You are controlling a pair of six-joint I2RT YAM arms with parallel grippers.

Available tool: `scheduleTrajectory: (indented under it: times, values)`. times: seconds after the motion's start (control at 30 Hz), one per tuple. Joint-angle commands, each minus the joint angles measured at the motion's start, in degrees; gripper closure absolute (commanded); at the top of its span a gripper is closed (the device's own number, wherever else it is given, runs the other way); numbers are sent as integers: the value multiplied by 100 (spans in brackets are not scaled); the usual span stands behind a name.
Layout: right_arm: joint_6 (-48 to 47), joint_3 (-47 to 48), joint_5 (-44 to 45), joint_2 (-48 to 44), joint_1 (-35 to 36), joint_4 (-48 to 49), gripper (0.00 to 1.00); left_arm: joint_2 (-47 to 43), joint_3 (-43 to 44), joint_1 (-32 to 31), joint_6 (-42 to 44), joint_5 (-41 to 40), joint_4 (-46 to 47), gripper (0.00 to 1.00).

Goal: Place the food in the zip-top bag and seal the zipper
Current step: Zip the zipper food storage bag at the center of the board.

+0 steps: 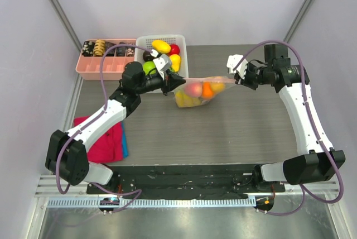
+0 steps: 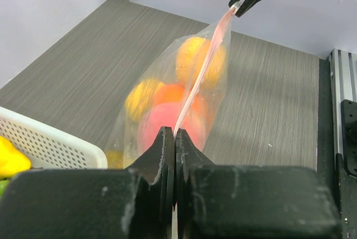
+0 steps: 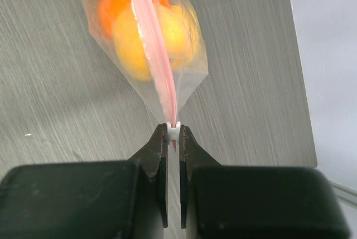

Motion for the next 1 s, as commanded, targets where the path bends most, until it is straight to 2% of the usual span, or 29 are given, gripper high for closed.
scheduleTrajectory:
  times: [0.0,0.17,0.2,0.23,0.27,0.33,0.4,0.53,0.57,0.73,0.93,0.97]
  values:
    - [-255,119,691,-226,-187,-321,99,-49,200,193,33,-67,258,100]
    - [-335,172,683,-217,-187,-418,97,-22,217,201,24,-14,302,100]
    - [-309,277,639,-174,-187,-444,90,-5,235,201,24,56,311,100]
    - [-134,365,439,-139,-179,-444,64,-5,252,201,41,144,329,100]
    - [-20,461,263,-103,-161,-436,53,13,261,193,33,223,364,100]
    - [288,673,-28,-24,-65,-244,36,56,349,158,-46,399,381,100]
    - [719,673,-160,2,163,-24,32,109,384,96,-55,504,390,100]
    - [1272,428,-232,-85,761,757,26,153,437,43,-73,558,417,100]
    - [1482,279,-196,-112,1066,908,26,179,437,43,-81,558,408,100]
    - [2064,23,-47,10,1561,1699,27,171,464,-18,-108,540,443,100]
    - [1898,-47,59,354,1667,1771,41,224,543,-106,-178,514,426,100]
    - [1819,-117,50,363,1659,1753,49,224,551,-124,-178,505,425,100]
